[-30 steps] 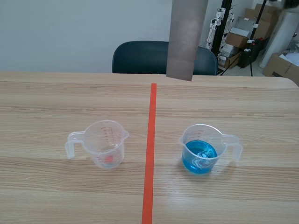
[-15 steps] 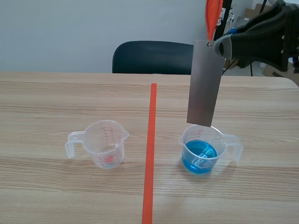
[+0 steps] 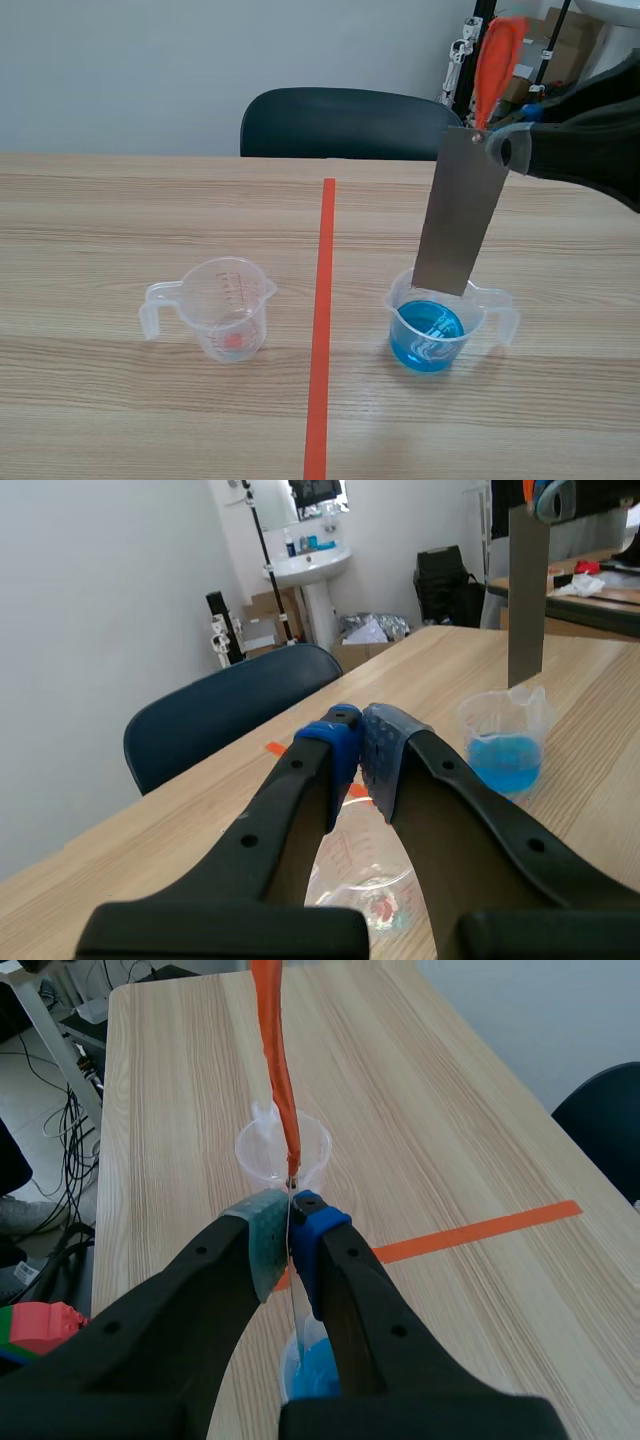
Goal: Do the redox reaction experiment. move the plate over the blue solution
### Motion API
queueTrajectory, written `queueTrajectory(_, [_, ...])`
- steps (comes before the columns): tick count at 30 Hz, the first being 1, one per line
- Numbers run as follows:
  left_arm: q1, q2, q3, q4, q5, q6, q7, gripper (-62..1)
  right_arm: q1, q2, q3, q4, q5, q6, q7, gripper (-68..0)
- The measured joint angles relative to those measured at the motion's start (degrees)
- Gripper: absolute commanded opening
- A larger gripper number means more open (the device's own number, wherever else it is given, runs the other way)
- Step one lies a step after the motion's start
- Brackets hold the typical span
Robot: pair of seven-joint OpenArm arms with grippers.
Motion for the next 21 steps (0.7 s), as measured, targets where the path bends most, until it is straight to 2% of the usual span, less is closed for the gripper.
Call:
queueTrajectory(2, [-2.16,-0.2,0.0,1.16,0.13,-0.61,3.98,-56.9,0.07,1.44,0.0,0.0,-1.09,-0.07,2.62,-66.9])
queueTrajectory(5, [-5.4,-0.31,0.0,2.82,0.17,-3.21,8.0,-56.9,0.15,2.58,0.0,-0.02,-4.5,-0.02,3.78,-66.9])
queueTrajectory(12, [-11.74,-0.31,0.0,7.78,0.22,-9.14,16.39,-56.9,0.35,2.56,0.0,-2.51,-5.05,-0.02,8.76,-66.9])
queueTrajectory(15, [-14.34,-0.31,0.74,9.99,0.98,-10.49,19.85,-56.9,0.55,2.69,0.0,-2.51,-5.03,-0.02,9.73,-66.9])
queueTrajectory(19, [-18.64,-0.31,4.35,11.1,1.73,-10.51,24.0,-56.9,0.68,3.67,0.0,-2.51,-4.96,-0.02,11.28,-66.9])
queueTrajectory(21, [-20.92,-0.31,6.56,11.1,1.73,-10.56,25.7,-56.9,0.68,4.15,0.0,-2.51,-3.23,-0.02,11.8,-66.9])
